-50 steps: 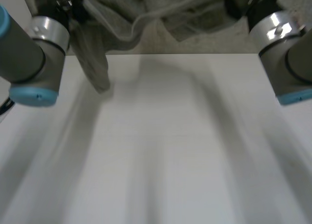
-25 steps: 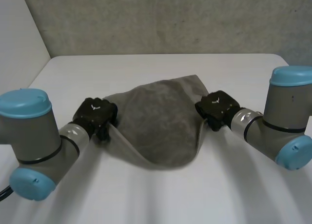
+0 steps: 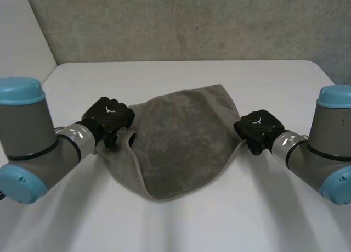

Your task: Fold the towel.

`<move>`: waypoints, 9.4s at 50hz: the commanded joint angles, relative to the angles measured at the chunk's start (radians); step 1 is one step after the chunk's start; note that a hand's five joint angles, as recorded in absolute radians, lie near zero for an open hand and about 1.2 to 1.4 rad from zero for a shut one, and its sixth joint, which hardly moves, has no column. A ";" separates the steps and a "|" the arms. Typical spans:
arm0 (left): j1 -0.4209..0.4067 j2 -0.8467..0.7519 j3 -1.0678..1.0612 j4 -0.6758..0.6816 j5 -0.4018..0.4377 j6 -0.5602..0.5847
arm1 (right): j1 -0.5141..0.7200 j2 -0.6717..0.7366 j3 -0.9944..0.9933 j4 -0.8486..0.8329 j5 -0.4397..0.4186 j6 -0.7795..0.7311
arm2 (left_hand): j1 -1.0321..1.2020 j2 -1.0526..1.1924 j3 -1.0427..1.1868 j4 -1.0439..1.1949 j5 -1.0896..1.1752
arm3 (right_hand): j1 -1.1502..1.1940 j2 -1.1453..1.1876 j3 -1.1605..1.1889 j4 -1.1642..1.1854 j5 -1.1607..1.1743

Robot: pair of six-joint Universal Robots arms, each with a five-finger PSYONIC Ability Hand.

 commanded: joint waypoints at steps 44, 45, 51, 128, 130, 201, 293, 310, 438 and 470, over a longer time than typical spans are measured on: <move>0.009 0.123 0.172 -0.078 0.010 -0.176 | -0.080 -0.343 -0.058 0.046 0.004 -0.006 | 0.625 0.622 0.635 0.620 0.468 | 0.062 0.051 0.048 0.054 0.056; 0.009 0.123 0.172 -0.077 0.010 -0.176 | -0.080 -0.344 -0.058 0.046 0.004 -0.006 | 0.625 0.622 0.635 0.620 0.468 | 0.062 0.051 0.048 0.054 0.056; 0.038 0.322 0.107 0.002 -0.066 -0.331 | -0.101 -0.440 -0.135 0.196 0.002 -0.002 | 0.625 0.622 0.635 0.620 0.468 | 0.062 0.051 0.048 0.054 0.056; 0.201 0.045 -0.182 0.315 -0.021 -0.453 | -0.081 -0.060 0.075 -0.013 -0.052 -0.045 | 0.625 0.622 0.635 0.620 0.468 | 0.014 0.002 0.000 0.005 0.007; 0.201 0.054 -0.188 0.315 -0.021 -0.453 | -0.081 -0.057 0.078 -0.015 -0.049 -0.045 | 0.625 0.622 0.635 0.620 0.468 | -0.149 -0.161 -0.163 -0.158 -0.156; 0.161 -0.029 -0.030 0.102 -0.224 -0.428 | -0.150 0.061 -0.313 0.357 -0.052 -0.204 | 0.625 0.622 0.635 0.620 0.468 | 0.062 0.051 0.048 0.054 0.056; 0.118 -0.047 -0.036 0.265 -0.197 -0.442 | -0.196 -0.022 0.049 0.132 -0.056 0.110 | -0.592 -0.596 -0.583 -0.598 -0.750 | -0.823 -0.835 -0.837 -0.832 -0.830; 0.115 -0.046 -0.044 0.266 -0.197 -0.443 | -0.199 0.003 0.046 0.051 -0.041 0.089 | -0.595 -0.598 -0.586 -0.601 -0.752 | -0.081 -0.092 -0.094 -0.089 -0.087; 0.086 0.034 -0.058 0.291 -0.197 -0.445 | 0.309 -0.038 -0.108 -0.154 -0.157 0.029 | -0.590 -0.593 -0.580 -0.595 -0.747 | -1.159 -1.171 -1.173 -1.168 -1.166; -0.052 0.017 -0.047 0.292 -0.202 -0.439 | 0.011 -0.046 0.221 -0.141 -0.093 0.206 | -0.578 -0.581 -0.569 -0.584 -0.735 | -0.332 -0.344 -0.346 -0.341 -0.339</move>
